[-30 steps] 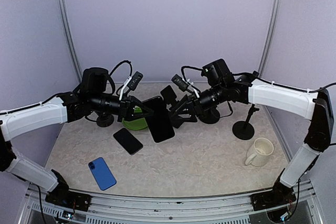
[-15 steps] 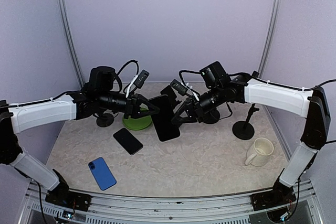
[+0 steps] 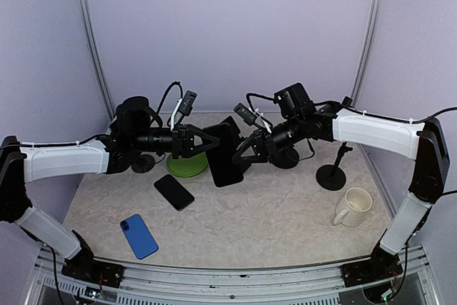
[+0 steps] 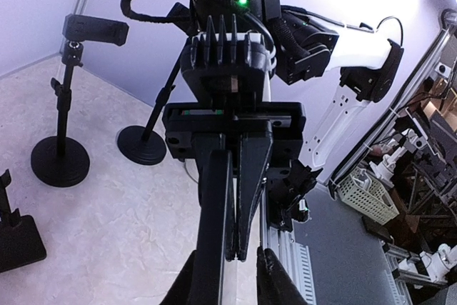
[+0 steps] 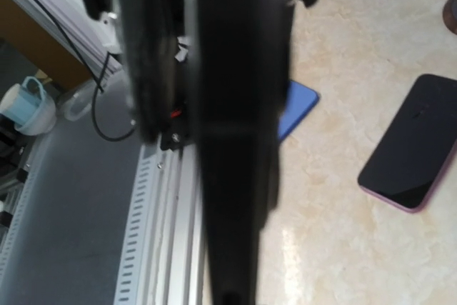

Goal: Place the phone on the phone stand

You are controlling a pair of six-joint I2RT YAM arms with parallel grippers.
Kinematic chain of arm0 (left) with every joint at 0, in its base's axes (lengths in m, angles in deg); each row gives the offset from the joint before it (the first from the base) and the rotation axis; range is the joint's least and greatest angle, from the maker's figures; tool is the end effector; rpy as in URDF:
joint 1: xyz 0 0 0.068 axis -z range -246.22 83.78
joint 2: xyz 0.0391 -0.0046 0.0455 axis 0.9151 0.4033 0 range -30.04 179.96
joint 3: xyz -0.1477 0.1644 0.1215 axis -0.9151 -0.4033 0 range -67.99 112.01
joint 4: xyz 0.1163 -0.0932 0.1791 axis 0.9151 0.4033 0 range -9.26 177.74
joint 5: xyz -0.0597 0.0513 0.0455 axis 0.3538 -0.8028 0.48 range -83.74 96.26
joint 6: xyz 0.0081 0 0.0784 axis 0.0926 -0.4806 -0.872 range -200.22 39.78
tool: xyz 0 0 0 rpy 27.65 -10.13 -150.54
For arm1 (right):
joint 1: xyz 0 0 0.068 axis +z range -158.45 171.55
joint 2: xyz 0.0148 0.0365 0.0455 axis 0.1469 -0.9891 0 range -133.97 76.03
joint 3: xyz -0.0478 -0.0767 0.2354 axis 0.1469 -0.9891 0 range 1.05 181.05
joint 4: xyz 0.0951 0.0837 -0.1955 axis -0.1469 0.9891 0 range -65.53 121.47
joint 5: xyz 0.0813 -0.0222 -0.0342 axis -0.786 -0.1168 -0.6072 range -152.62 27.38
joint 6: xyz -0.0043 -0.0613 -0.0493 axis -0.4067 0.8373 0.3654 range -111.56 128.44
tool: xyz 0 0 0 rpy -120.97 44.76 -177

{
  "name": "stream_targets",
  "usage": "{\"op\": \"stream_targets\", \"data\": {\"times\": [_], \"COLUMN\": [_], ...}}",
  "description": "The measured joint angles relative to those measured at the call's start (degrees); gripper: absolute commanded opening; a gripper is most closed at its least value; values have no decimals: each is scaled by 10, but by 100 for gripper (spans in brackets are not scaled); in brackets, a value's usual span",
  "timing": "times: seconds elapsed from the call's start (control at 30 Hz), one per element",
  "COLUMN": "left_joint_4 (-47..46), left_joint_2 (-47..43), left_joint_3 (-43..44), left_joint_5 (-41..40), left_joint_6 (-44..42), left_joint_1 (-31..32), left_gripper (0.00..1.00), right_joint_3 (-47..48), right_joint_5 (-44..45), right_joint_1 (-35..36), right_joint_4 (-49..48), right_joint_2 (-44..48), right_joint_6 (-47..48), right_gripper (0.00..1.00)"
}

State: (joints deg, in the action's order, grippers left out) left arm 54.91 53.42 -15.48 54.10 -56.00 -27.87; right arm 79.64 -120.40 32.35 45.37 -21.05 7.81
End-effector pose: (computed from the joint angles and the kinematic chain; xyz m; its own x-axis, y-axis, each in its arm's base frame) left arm 0.2246 -0.2416 0.2850 -0.4723 0.0224 -0.8812 0.8791 0.0850 -0.4690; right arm 0.2331 0.2767 0.2733 -0.4896 -0.4150 -0.7669 -0.8380 -0.0190 0.5454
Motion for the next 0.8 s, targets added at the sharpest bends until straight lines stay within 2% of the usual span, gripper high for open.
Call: {"op": "stream_targets", "data": {"times": [0.17,0.37,0.43,0.6,0.7,0.8], "left_joint_4": [-56,-82,-86,-76,-44,37], "left_joint_2": [17,30,33,37,37,37], "left_joint_3": [-2,-2,-1,2,6,31], "left_joint_5": [6,14,15,23,26,19], "left_joint_6": [35,52,56,59,49,9], "left_joint_1": [0,0,0,0,-1,-3], "left_gripper": [11,0,0,0,0,0], "right_joint_3": [0,0,0,30,73,92], "right_joint_5": [-15,-23,-23,-12,23,85], "right_joint_1": [-1,-4,-5,-9,-20,-39], "right_joint_4": [-25,-31,-31,-2,30,47], "right_joint_2": [0,0,0,0,1,19], "right_joint_6": [-20,-31,-33,-17,1,10], "right_gripper": [0,0,19,50,61,68]}}
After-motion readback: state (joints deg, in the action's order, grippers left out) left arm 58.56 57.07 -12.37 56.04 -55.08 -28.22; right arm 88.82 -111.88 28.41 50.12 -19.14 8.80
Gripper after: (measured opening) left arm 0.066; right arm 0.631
